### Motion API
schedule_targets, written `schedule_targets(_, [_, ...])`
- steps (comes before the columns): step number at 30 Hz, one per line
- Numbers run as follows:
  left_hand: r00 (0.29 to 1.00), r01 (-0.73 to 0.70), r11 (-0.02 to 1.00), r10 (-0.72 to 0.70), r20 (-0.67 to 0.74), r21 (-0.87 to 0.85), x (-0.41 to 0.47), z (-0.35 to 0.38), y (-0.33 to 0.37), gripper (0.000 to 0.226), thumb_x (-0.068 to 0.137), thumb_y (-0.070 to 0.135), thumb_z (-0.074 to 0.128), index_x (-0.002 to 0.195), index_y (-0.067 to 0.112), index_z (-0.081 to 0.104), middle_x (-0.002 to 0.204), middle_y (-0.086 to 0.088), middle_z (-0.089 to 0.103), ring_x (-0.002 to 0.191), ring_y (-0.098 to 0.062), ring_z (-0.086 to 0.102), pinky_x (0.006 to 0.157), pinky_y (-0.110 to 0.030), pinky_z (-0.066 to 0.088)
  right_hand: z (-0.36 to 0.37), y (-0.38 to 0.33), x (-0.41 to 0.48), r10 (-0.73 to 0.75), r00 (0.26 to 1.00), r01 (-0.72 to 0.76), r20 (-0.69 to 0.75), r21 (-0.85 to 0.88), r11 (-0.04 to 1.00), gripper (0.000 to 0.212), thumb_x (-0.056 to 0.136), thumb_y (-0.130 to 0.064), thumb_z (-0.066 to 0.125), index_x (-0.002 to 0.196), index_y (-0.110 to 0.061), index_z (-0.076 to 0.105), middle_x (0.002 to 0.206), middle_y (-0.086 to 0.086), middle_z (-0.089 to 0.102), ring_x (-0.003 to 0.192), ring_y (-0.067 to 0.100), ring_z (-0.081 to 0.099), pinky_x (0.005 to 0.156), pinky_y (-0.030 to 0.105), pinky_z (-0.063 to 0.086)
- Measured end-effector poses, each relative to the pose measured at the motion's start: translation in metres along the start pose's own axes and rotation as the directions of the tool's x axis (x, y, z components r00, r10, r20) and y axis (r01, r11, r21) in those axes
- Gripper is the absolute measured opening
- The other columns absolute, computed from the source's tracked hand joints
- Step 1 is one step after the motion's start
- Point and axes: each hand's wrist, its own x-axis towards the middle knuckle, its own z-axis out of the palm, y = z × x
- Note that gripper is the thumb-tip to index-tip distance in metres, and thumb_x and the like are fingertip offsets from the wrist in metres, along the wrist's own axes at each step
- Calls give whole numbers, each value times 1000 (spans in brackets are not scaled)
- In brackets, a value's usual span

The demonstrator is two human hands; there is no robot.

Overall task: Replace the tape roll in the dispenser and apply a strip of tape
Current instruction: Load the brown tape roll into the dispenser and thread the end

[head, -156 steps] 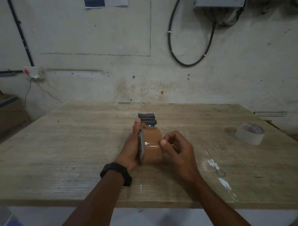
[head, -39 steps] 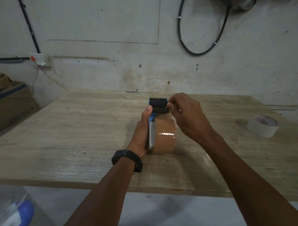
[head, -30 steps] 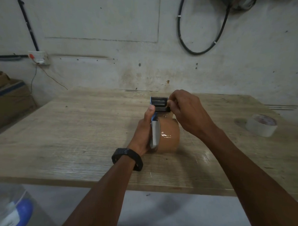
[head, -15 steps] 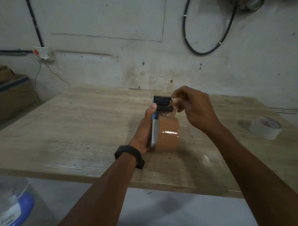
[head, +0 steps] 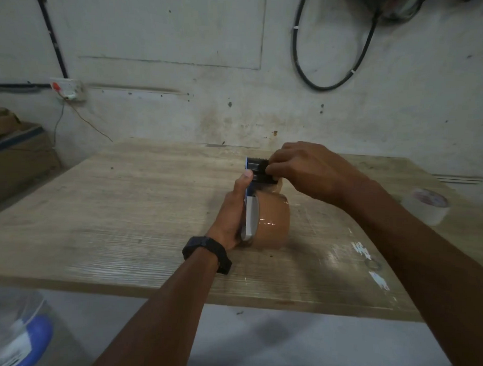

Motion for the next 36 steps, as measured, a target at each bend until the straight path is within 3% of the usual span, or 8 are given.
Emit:
schedule_targets(6, [1000, 18, 1000, -17, -17, 19, -1, -1, 1, 94, 65, 80, 65, 134, 16, 60, 104, -16, 73, 86, -28, 72, 80, -41, 55, -6, 3, 4, -30, 997, 34, 68, -68, 997, 26, 92, -12, 70, 118, -8, 67, 109, 11, 68, 93, 21, 59, 68, 34, 53])
schedule_targets(12, [999, 11, 998, -8, -45, 66, -1, 4, 0, 73, 69, 77, 59, 119, 24, 68, 115, -23, 73, 100, -38, 69, 100, -59, 50, 2, 1, 9, 60, 996, -61, 72, 13, 998, 15, 103, -20, 55, 115, -11, 56, 107, 8, 62, 82, 13, 40, 67, 31, 45])
schedule_targets(16, [999, 15, 999, -13, -52, 37, 2, 2, -1, 97, 55, 87, 68, 127, 23, 65, 114, -23, 71, 98, -36, 68, 103, -63, 45, 8, 0, 15, 110, 989, -117, 102, 59, 991, 13, 103, -20, 55, 114, -14, 52, 103, 6, 60, 77, 15, 47, 66, 28, 39])
schedule_targets(24, [992, 35, 998, -29, -120, 47, -1, 8, 1, 110, 51, 90, 68, 133, 18, 63, 128, -28, 66, 114, -46, 64, 106, -67, 44, 12, -3, 17, 51, 997, -55, 50, 89, 994, 7, 102, -13, 54, 108, -9, 55, 92, 2, 49, 75, 16, 43, 67, 28, 34])
schedule_targets(27, [991, 28, 997, -18, -132, 74, -4, 7, 3, 101, 61, 87, 63, 135, 18, 61, 126, -26, 68, 116, -46, 65, 104, -65, 47, 12, -4, 21, 10, 999, -14, 45, 85, 996, 6, 101, -11, 55, 106, -7, 56, 89, 2, 45, 75, 16, 41, 67, 29, 32])
schedule_targets(30, [990, 41, 995, -28, -141, 94, -5, 7, 5, 102, 61, 87, 63, 136, 19, 60, 126, -23, 69, 116, -42, 66, 102, -62, 50, 15, -4, 24, 14, 1000, -15, 13, 74, 997, 8, 98, -11, 60, 104, -8, 56, 91, 9, 57, 74, 16, 41, 65, 30, 35])
schedule_targets(34, [989, 16, 990, 5, -149, 143, -8, 11, 9, 58, 79, 74, 48, 114, 32, 67, 118, -17, 73, 109, -36, 69, 102, -60, 52, 15, -5, 21, 0, 1000, -1, 8, 59, 998, 7, 99, -13, 59, 102, -10, 54, 91, 7, 55, 74, 14, 38, 65, 29, 33])
schedule_targets(36, [994, 12, 994, 0, -109, 108, -8, 11, 8, 54, 81, 70, 46, 115, 32, 66, 117, -17, 72, 107, -35, 70, 101, -57, 53, 11, -4, 18, 2, 1000, -2, -3, 62, 998, 6, 99, -12, 57, 104, -9, 54, 90, 4, 49, 75, 15, 39, 66, 29, 30])
